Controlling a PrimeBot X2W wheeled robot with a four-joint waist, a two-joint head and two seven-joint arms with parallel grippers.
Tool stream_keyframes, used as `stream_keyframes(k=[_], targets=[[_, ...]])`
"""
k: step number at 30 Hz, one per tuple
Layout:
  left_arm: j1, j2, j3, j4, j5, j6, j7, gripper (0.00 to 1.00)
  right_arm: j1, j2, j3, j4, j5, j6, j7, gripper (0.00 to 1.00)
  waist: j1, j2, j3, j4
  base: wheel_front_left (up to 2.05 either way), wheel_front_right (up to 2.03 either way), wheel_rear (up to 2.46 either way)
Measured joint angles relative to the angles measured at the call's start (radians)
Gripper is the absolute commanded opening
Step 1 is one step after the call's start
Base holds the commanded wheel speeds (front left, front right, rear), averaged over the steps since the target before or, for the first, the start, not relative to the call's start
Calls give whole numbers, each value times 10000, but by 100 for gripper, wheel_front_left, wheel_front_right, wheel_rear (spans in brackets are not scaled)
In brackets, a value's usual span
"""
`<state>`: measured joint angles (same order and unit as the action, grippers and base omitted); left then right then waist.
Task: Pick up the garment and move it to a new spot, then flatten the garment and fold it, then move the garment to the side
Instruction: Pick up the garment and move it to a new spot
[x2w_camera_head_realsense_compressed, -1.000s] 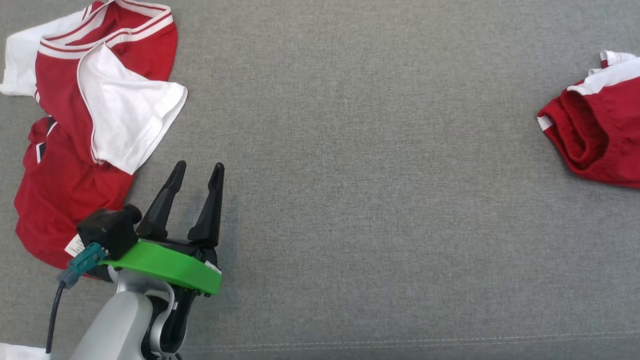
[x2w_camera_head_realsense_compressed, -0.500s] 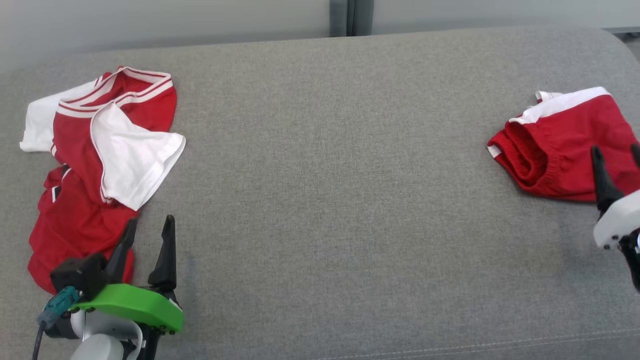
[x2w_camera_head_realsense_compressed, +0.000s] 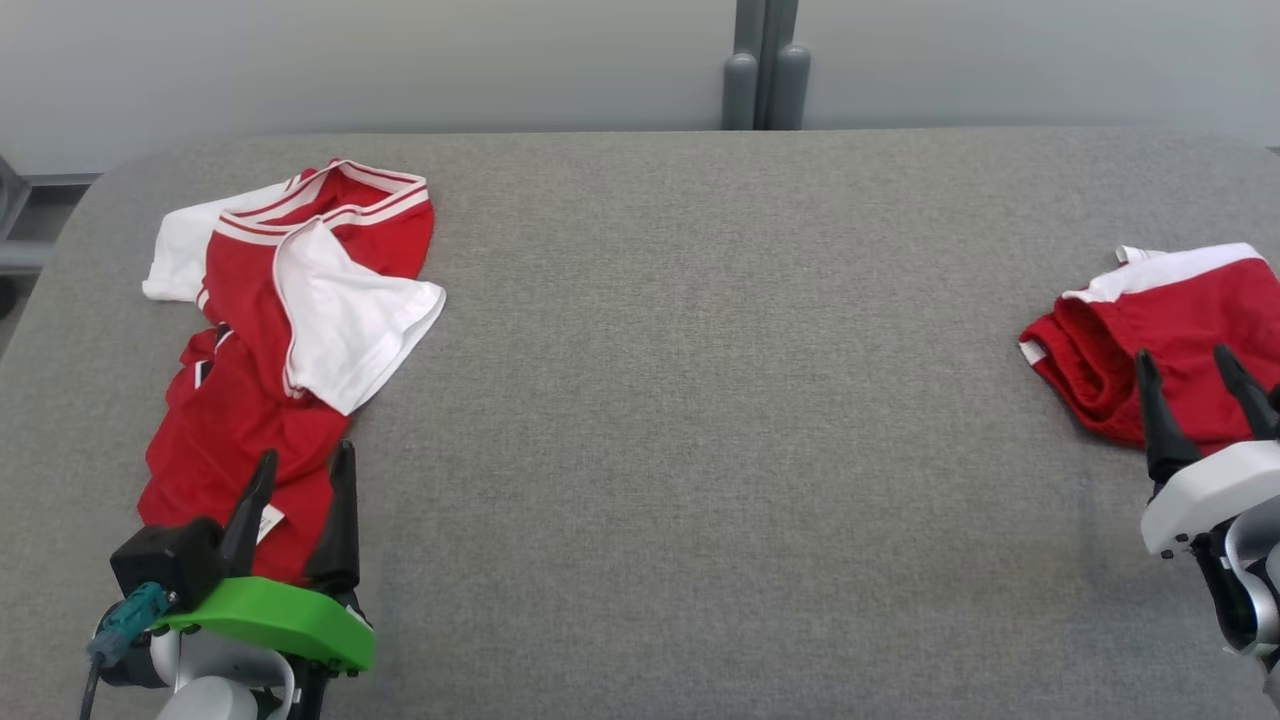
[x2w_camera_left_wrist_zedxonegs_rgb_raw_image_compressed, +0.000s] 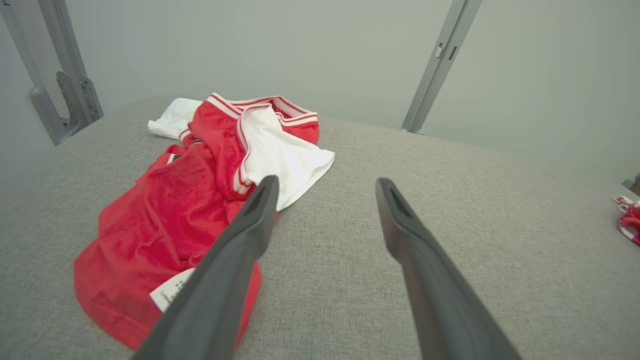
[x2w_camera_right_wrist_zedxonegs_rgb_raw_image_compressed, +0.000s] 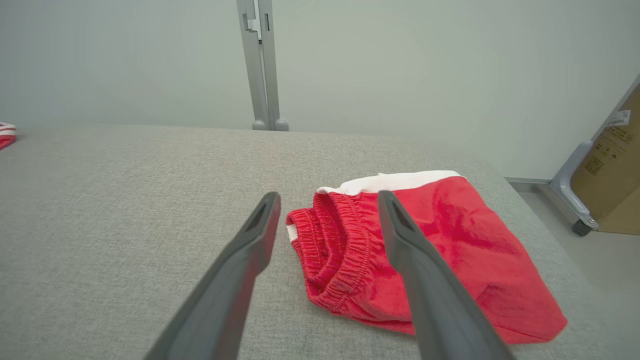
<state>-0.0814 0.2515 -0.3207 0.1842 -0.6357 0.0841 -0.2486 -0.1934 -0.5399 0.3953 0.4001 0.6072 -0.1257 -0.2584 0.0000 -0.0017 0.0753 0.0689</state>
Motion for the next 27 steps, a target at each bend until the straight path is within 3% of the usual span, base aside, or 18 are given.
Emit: stream_keyframes(k=[5,11,15,27], targets=[[63,-182,531,-130,82,61,-2,100,157,238,236,-792,-775,-2,10,100,0,0,-85,542,0,0,0],[738,-251,1655,-518,257,150,-31,100,100,773,1367,-1476,-1528,48,12,100,0,0,-166,1289,0,0,0],[1228,-512,2322,-769,364,226,-33,100,-114,968,1906,-1565,-1965,360,10,100,0,0,-247,1932,0,0,0],[1526,-545,2265,-1005,708,111,-33,100,-72,1068,1601,-1563,-2040,272,10,100,0,0,-398,3536,0,0,0]])
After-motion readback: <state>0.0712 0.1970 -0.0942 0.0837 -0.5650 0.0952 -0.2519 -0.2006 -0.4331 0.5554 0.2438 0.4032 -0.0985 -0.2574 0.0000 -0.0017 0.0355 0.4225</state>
